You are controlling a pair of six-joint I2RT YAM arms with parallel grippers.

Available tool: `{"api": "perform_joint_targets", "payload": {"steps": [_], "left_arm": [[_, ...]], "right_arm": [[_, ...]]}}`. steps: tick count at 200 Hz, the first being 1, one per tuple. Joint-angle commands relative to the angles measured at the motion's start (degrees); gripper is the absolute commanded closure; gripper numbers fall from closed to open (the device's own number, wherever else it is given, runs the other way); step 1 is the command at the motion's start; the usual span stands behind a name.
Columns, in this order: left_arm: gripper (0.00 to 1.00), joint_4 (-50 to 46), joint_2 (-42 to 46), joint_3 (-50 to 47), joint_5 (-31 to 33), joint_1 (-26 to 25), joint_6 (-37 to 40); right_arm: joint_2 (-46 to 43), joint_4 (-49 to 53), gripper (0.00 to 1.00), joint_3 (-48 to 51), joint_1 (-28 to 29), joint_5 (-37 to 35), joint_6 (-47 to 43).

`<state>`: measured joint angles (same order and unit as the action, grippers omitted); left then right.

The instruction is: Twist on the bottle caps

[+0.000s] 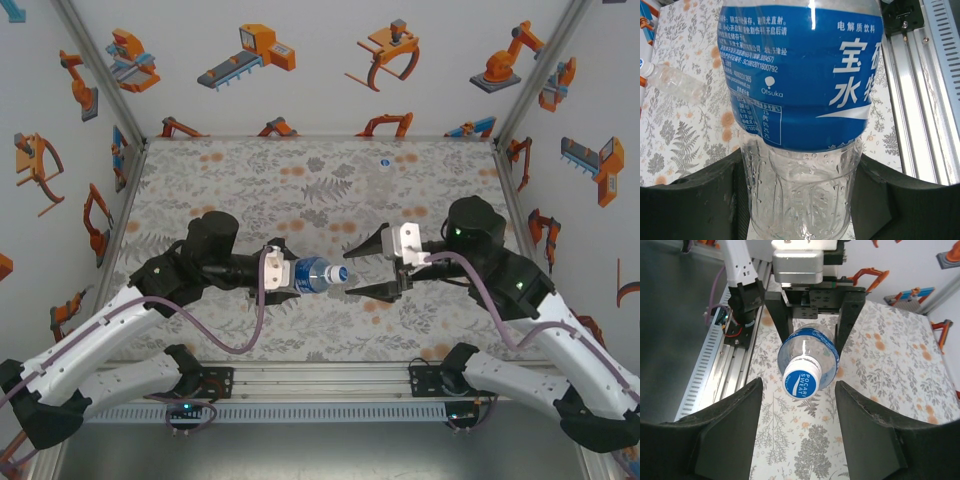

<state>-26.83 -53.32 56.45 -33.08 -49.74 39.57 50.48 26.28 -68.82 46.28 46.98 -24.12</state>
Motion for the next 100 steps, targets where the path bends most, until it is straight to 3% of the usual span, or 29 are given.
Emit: {"api": "perform_joint_targets", "payload": {"steps": [1, 27, 100], "left_arm": [[1.00, -0.6, 0.6, -0.5, -2.3, -0.5, -1.0], [1.00, -0.9, 0.6, -0.3, -2.3, -0.5, -0.9], [1.00, -0.5, -0.2, -0.1, -2.0, -0.6, -1.0]], "right_arm": [[0.5, -2.6, 0.46, 1.0, 0.5, 2.8, -2.9], [0.8, -4.0, 0.49, 1.5, 0.7, 2.6, -2.4], [1.4, -5.0, 0.70, 2.3, 1.2, 0.3, 1.1]]}}
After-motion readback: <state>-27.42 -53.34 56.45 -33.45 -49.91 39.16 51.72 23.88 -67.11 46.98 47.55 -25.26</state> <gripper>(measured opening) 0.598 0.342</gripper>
